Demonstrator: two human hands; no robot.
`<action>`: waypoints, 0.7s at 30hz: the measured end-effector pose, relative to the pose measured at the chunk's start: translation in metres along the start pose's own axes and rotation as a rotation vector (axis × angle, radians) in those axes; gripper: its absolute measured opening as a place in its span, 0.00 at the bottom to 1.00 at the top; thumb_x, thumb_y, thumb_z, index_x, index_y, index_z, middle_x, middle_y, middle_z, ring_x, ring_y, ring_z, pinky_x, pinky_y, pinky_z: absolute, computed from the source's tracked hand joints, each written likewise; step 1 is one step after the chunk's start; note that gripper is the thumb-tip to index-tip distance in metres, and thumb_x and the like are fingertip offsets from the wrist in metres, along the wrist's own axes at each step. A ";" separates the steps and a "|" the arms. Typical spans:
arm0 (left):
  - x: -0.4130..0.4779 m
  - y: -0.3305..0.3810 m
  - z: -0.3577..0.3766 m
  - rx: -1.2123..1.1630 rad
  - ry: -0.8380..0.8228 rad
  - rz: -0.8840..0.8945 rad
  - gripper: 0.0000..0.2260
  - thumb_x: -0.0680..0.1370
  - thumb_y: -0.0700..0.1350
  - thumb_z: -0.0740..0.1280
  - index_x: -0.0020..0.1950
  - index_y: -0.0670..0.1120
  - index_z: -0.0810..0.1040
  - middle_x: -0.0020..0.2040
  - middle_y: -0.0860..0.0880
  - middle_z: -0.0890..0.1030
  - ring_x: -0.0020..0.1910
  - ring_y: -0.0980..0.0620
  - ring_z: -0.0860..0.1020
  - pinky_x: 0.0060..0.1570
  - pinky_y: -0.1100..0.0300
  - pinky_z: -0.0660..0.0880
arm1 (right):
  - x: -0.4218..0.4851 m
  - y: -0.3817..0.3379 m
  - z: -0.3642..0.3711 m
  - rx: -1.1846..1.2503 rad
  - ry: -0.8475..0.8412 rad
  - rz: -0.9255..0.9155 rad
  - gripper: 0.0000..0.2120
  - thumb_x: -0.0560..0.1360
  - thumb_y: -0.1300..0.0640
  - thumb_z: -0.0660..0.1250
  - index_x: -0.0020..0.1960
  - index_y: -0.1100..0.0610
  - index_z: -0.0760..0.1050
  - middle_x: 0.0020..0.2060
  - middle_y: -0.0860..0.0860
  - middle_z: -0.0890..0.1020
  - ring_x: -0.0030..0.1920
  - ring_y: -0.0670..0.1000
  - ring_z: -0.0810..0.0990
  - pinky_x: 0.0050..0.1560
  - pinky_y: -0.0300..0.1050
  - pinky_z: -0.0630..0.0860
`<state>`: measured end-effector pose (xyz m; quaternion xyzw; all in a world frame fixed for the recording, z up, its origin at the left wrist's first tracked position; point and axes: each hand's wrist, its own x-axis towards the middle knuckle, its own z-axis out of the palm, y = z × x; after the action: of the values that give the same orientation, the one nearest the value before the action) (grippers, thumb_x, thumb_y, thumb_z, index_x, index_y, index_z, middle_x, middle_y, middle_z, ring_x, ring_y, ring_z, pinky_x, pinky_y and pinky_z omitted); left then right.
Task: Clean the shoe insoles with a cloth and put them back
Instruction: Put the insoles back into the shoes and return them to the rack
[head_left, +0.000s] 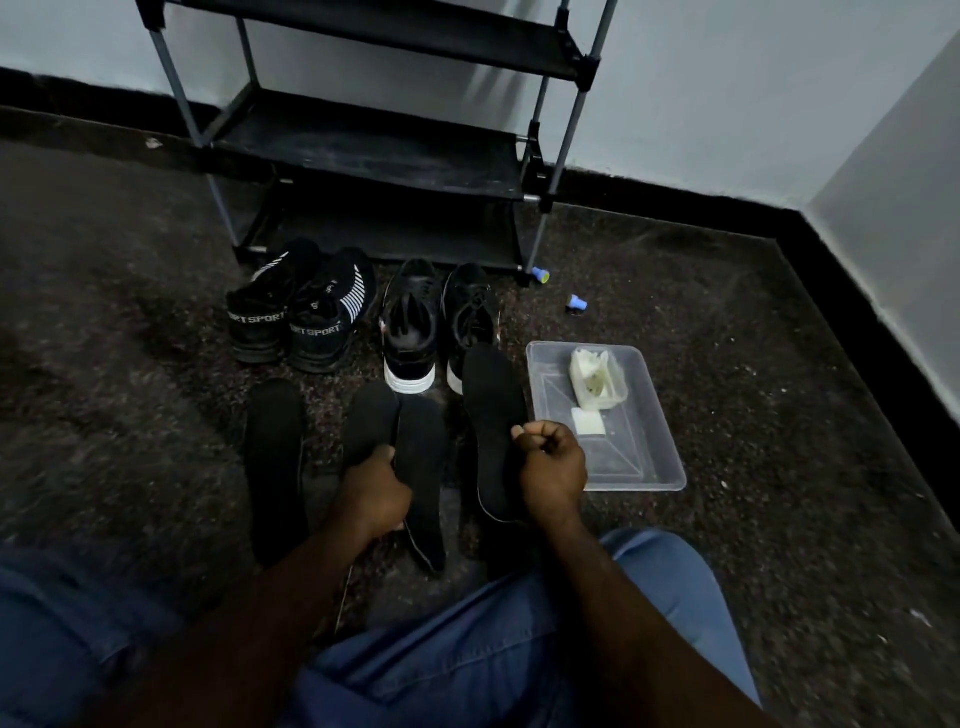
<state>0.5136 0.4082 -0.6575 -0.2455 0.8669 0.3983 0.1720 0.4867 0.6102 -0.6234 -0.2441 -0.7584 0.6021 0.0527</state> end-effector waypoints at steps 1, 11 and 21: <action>0.000 0.000 0.001 -0.028 -0.015 -0.012 0.27 0.75 0.40 0.70 0.73 0.49 0.71 0.52 0.41 0.83 0.37 0.45 0.84 0.33 0.53 0.84 | 0.000 -0.001 0.000 0.042 -0.018 0.000 0.03 0.76 0.59 0.75 0.46 0.54 0.81 0.35 0.46 0.84 0.37 0.43 0.80 0.46 0.39 0.74; -0.012 0.076 -0.023 -0.734 -0.061 0.094 0.09 0.83 0.55 0.66 0.56 0.51 0.79 0.52 0.45 0.83 0.45 0.46 0.82 0.47 0.49 0.82 | -0.002 -0.012 0.011 0.252 -0.195 -0.071 0.09 0.76 0.70 0.71 0.50 0.58 0.80 0.43 0.53 0.85 0.41 0.44 0.81 0.49 0.41 0.77; 0.028 0.136 -0.051 -0.997 0.018 0.283 0.06 0.83 0.40 0.67 0.53 0.50 0.81 0.44 0.53 0.85 0.35 0.59 0.80 0.33 0.65 0.78 | 0.010 -0.014 0.011 0.248 -0.300 -0.008 0.10 0.76 0.63 0.75 0.56 0.56 0.81 0.41 0.51 0.86 0.44 0.52 0.84 0.55 0.57 0.80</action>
<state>0.4087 0.4371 -0.5573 -0.1814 0.5982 0.7800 -0.0289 0.4692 0.6026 -0.6154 -0.1405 -0.6787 0.7203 -0.0289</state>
